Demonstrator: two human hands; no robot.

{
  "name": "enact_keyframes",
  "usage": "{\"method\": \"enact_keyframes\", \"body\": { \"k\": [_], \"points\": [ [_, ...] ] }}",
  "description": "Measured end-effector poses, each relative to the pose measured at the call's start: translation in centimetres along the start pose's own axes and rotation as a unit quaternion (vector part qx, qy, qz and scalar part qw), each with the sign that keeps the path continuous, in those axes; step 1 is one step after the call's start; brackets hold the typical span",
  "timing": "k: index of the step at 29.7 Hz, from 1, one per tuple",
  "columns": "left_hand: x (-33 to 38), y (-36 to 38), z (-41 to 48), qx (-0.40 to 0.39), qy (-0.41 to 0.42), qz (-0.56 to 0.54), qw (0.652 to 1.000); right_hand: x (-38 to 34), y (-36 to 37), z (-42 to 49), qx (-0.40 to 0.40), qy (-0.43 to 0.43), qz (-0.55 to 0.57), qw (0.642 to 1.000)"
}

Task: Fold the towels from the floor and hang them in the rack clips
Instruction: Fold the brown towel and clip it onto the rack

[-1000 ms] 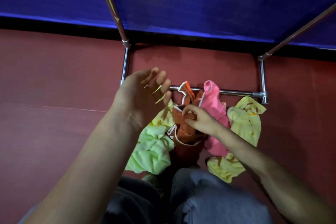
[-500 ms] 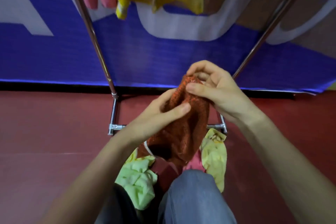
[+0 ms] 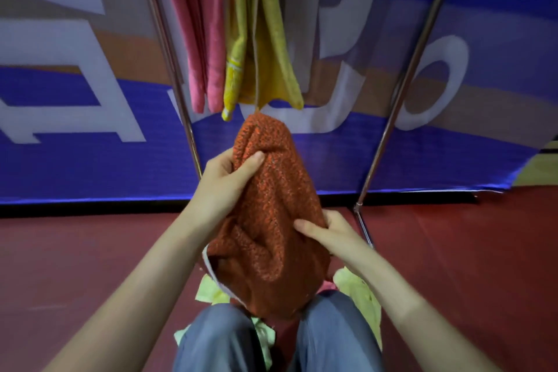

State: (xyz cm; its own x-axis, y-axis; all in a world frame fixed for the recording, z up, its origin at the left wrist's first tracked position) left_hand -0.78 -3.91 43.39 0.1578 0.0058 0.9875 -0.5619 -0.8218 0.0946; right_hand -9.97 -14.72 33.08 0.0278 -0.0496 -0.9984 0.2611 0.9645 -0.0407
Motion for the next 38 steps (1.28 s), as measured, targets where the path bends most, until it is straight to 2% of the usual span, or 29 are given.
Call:
{"method": "enact_keyframes", "body": {
  "k": [2, 4, 7, 11, 14, 16, 18, 20, 23, 26, 28, 29, 31, 36, 38],
  "points": [
    [0.0, -1.1, -1.5, 0.014, -0.017, -0.003, 1.000, -2.0, -0.3, -0.8, 0.031, -0.051, -0.032, 0.998],
    [-0.2, -2.2, -2.3, 0.004, -0.026, 0.011, 1.000, -3.5, 0.0, -0.8, 0.029, -0.088, -0.062, 0.994],
    [1.3, -1.7, -4.7, -0.039, -0.007, 0.096, 0.995, -7.3, 1.3, -2.0, -0.025, -0.117, -0.134, 0.984],
    [3.8, 0.2, -6.5, -0.061, 0.054, 0.252, 0.964, -10.3, 3.4, -2.9, -0.102, -0.116, -0.228, 0.961],
    [4.2, 2.5, -7.9, -0.115, 0.059, 0.308, 0.942, -13.6, 3.7, -3.8, -0.088, -0.152, -0.267, 0.948],
    [3.5, 3.6, -8.5, -0.156, 0.037, 0.294, 0.942, -15.9, 3.3, -4.3, -0.064, -0.185, -0.319, 0.927],
    [3.6, 4.1, -9.0, -0.161, 0.049, 0.281, 0.945, -17.7, 2.5, -4.9, -0.034, -0.204, -0.352, 0.913],
    [3.8, 4.3, -9.6, -0.139, 0.063, 0.281, 0.948, -18.4, 1.6, -5.7, -0.008, -0.206, -0.325, 0.923],
    [4.2, 3.4, -9.8, -0.082, 0.064, 0.233, 0.967, -16.0, 0.3, -6.5, -0.008, -0.160, -0.189, 0.969],
    [4.9, 1.8, -10.2, -0.034, 0.063, 0.155, 0.985, -10.3, -1.4, -8.1, 0.005, -0.044, -0.091, 0.995],
    [5.3, 1.1, -10.6, -0.024, 0.069, 0.126, 0.989, -6.0, -1.5, -9.2, -0.016, 0.054, -0.079, 0.995],
    [5.5, 1.5, -10.9, -0.030, 0.073, 0.127, 0.989, -4.6, -1.0, -9.9, -0.030, 0.084, -0.039, 0.995],
    [5.3, 1.3, -11.1, -0.033, 0.078, 0.124, 0.989, -3.4, 0.6, -9.3, -0.048, 0.069, 0.041, 0.996],
    [3.9, -0.3, -11.1, -0.013, 0.065, 0.106, 0.992, -4.9, -0.1, -7.5, 0.057, -0.034, 0.105, 0.992],
    [2.8, -1.1, -10.9, -0.031, 0.041, 0.124, 0.991, -6.1, -1.0, -7.4, 0.096, -0.069, 0.133, 0.984]
  ]
}}
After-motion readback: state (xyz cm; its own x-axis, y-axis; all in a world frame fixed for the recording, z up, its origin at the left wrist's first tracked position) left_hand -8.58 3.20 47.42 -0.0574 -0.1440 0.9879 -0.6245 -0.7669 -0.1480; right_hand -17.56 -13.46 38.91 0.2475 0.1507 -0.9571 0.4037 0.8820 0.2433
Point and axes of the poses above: each hand's wrist, its own z-axis towards the middle knuckle, its own y-axis out of the palm, x = y × z, the point moved 10 cm from there along z, towards the middle knuckle, and after that the axes turned 12 degrees about -y, right-handed, at the moved point
